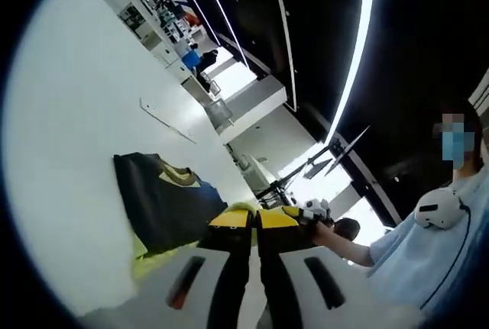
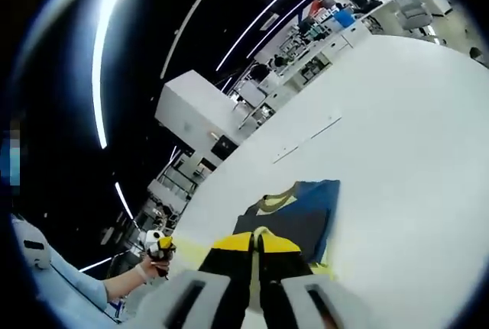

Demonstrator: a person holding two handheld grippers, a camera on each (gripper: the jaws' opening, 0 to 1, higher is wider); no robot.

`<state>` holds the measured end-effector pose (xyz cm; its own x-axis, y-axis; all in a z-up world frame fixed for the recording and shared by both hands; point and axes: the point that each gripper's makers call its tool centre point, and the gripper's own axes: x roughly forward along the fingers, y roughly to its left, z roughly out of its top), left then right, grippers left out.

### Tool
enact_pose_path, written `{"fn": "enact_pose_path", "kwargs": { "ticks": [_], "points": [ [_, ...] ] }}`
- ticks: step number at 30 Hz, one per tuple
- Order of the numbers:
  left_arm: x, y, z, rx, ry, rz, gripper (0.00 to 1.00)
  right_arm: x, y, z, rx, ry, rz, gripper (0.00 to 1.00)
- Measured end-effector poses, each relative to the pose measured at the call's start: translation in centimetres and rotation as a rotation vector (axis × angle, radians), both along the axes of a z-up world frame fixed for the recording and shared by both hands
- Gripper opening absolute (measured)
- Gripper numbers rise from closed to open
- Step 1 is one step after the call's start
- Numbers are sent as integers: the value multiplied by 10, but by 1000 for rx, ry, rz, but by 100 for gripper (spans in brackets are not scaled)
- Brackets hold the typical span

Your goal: Fold the garment on the visible template until the final outline fits inside the template.

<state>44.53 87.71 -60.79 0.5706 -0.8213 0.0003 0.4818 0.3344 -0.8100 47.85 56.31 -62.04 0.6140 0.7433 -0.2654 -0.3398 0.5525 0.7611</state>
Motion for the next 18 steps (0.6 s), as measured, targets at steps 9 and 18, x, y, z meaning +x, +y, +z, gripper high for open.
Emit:
{"fn": "enact_pose_path", "kwargs": {
  "ticks": [9, 18],
  "points": [
    [48, 10, -12, 14, 3, 89, 0, 60, 9, -13, -33, -4, 16, 0],
    [92, 19, -33, 14, 51, 176, 0, 101, 13, -33, -62, 15, 9, 0]
  ]
}}
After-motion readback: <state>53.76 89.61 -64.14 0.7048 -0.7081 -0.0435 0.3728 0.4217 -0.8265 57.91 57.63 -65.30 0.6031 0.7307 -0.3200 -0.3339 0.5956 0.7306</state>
